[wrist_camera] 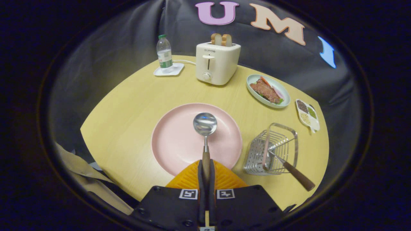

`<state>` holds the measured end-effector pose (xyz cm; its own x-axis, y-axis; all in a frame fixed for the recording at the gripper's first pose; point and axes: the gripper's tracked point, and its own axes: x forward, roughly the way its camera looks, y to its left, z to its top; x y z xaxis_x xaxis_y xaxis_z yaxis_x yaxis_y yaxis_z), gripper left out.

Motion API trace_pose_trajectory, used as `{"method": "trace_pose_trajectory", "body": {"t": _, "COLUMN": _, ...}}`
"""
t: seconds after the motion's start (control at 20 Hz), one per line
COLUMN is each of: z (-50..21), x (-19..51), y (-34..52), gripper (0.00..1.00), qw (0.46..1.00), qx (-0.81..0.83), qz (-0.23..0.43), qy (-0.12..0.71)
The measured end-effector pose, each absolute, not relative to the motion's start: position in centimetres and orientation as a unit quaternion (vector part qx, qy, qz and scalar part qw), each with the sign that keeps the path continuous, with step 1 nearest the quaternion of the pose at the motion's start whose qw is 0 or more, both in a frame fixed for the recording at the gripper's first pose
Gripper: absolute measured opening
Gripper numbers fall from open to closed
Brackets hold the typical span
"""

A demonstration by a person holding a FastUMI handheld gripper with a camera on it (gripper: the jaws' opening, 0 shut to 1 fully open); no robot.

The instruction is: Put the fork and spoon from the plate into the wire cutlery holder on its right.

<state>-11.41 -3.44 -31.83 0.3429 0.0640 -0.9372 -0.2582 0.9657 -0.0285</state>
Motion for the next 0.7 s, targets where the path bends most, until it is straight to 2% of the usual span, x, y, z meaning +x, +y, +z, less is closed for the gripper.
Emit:
{"method": "trace_pose_trajectory", "body": {"t": 0.4, "z": -27.7, "x": -10.2, "y": -10.5, "gripper": 0.08, "qw": 0.813, "qx": -0.081, "qz": 0.068, "qy": 0.573}}
{"method": "trace_pose_trajectory", "body": {"t": 0.7, "z": -27.0, "x": -12.1, "y": -14.2, "gripper": 0.09, "qw": 0.79, "qx": -0.089, "qz": 0.053, "qy": 0.604}}
